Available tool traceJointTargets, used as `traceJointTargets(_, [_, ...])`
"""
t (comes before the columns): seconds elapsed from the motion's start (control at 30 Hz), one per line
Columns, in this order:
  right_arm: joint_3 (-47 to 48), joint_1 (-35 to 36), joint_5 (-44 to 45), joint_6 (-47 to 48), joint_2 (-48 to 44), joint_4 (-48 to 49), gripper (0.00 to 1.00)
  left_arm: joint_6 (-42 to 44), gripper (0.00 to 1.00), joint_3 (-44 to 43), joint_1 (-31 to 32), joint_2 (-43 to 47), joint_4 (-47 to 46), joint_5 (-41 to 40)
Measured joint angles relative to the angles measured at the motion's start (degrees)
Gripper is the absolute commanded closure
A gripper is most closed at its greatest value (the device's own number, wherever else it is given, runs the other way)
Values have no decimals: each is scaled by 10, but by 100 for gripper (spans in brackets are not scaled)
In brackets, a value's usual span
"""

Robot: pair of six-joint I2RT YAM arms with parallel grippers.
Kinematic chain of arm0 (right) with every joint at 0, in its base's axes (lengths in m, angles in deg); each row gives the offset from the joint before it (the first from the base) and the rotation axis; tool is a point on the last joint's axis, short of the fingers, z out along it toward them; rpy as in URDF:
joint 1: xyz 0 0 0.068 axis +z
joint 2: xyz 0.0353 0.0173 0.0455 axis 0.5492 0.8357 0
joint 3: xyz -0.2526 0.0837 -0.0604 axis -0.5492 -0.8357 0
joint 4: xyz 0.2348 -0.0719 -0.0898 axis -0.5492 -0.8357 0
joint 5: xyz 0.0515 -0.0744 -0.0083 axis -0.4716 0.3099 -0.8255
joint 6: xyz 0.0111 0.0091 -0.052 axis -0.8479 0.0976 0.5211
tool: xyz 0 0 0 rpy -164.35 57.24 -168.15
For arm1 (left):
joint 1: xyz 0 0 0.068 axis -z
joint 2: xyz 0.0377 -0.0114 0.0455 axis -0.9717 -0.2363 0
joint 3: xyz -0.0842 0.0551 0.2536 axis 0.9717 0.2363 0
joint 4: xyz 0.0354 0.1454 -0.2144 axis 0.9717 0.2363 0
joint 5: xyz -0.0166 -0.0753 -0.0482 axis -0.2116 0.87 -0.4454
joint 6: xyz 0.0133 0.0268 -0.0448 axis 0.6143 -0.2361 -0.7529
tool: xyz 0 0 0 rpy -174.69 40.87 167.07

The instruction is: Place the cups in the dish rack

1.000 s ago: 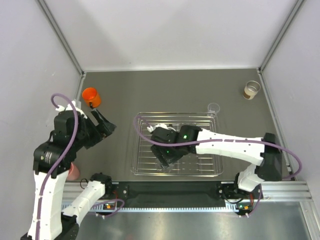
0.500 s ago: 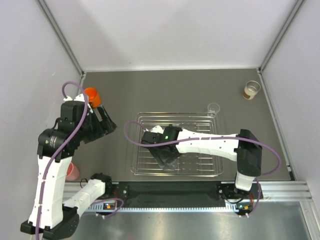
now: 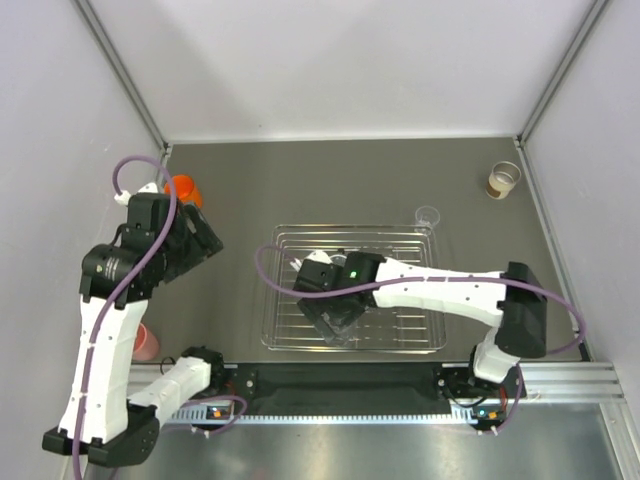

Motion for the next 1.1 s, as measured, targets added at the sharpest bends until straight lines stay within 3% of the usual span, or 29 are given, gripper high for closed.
traceJointTargets(0.33, [17, -41, -5, 45, -128, 14, 0, -42, 20, -16, 0, -42, 0, -48])
traceJointTargets(0.6, [14, -114, -8, 69, -250, 25, 0, -36, 23, -23, 0, -117, -12, -85])
traceJointTargets(0.9, [-32, -162, -49, 77, -362, 25, 0, 69, 22, -43, -23, -245, -170, -155])
traceJointTargets(1.1, [-46, -190, -63, 87, -384, 22, 0, 123, 19, -45, -120, -327, -284, -134])
